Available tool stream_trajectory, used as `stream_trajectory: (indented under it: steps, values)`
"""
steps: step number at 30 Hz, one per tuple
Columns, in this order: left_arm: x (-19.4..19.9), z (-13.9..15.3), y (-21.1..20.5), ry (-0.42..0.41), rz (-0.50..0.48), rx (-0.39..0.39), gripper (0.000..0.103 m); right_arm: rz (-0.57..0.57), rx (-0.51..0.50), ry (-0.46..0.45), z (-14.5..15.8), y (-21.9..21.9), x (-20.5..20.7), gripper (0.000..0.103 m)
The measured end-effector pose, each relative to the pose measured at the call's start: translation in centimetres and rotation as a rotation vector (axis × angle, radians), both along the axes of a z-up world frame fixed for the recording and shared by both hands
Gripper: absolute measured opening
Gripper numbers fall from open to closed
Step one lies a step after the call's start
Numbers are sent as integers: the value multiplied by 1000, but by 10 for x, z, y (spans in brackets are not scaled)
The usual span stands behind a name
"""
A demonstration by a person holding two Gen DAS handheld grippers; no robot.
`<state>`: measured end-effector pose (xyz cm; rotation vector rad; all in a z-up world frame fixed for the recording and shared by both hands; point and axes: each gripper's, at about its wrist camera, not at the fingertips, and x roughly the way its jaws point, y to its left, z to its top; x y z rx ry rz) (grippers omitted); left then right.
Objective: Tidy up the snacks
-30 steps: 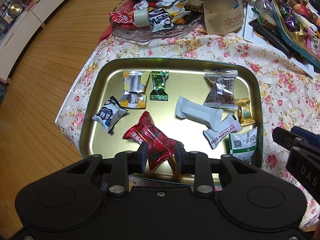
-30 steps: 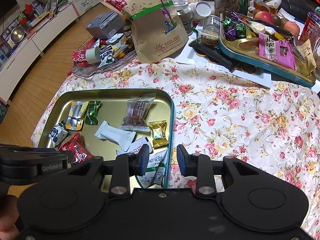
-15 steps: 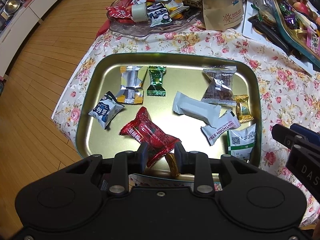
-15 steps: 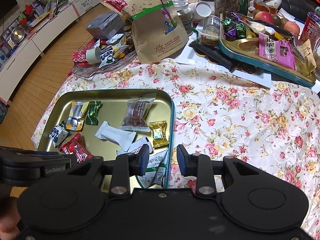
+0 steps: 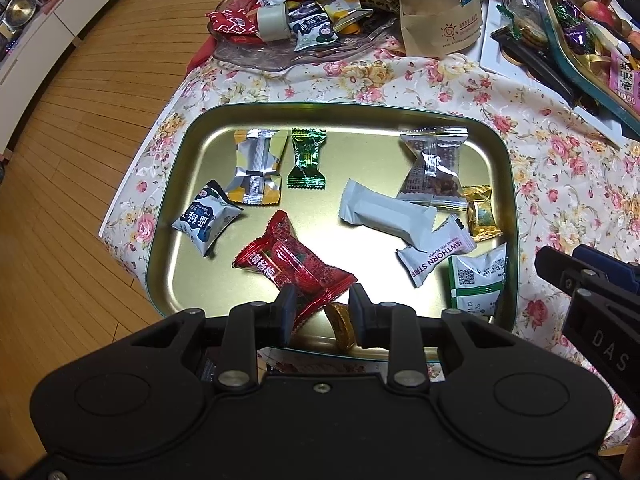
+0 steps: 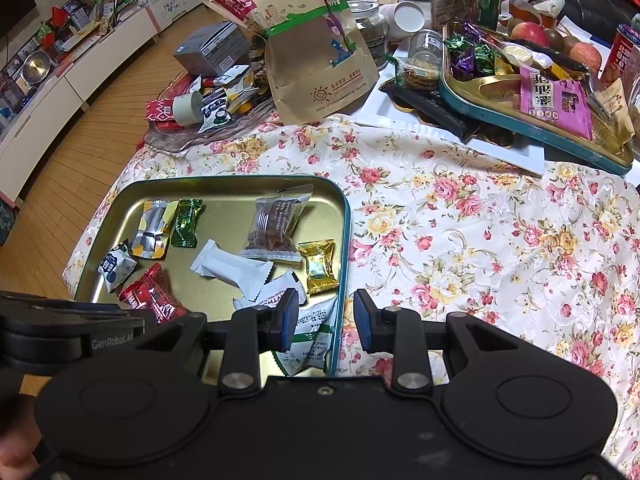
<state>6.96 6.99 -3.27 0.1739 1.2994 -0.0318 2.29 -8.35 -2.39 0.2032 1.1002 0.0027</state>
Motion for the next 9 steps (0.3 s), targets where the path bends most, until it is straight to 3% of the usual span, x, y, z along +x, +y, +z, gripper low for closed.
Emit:
stream_trajectory:
  steps: [9]
  values:
    - [0,-2,-3,17,-7,-6,39,-4,0,1,0,-1,-1,32]
